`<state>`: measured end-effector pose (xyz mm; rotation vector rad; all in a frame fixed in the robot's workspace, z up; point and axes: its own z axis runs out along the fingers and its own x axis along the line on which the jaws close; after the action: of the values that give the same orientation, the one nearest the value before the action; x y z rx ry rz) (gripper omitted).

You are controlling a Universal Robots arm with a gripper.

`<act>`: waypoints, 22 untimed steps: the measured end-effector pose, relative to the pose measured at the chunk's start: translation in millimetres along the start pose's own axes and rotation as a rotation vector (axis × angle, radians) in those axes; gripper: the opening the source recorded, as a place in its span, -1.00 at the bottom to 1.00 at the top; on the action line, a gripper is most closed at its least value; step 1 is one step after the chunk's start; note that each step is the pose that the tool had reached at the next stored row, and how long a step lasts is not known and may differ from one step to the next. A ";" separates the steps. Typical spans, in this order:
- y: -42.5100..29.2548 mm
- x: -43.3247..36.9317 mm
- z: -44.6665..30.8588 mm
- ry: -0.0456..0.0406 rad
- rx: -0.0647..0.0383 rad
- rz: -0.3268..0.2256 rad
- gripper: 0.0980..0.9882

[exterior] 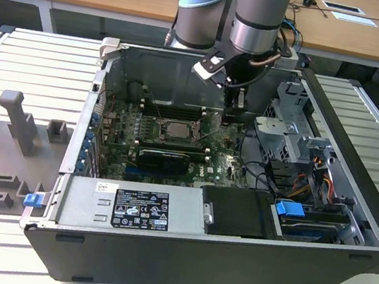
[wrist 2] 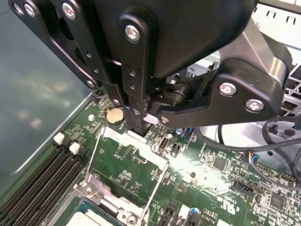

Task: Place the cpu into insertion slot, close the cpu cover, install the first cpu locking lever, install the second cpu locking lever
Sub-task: 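Close the cpu cover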

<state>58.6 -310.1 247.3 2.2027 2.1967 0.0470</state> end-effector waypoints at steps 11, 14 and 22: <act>-24.7 -0.8 -2.7 0.0024 0.003 0.000 -0.98; -25.4 -1.1 -2.7 0.0025 0.003 -0.004 -0.98; -42.5 -3.2 -3.3 0.0037 0.003 -0.011 -0.98</act>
<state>16.1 -313.2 248.8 2.1941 2.2120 0.0472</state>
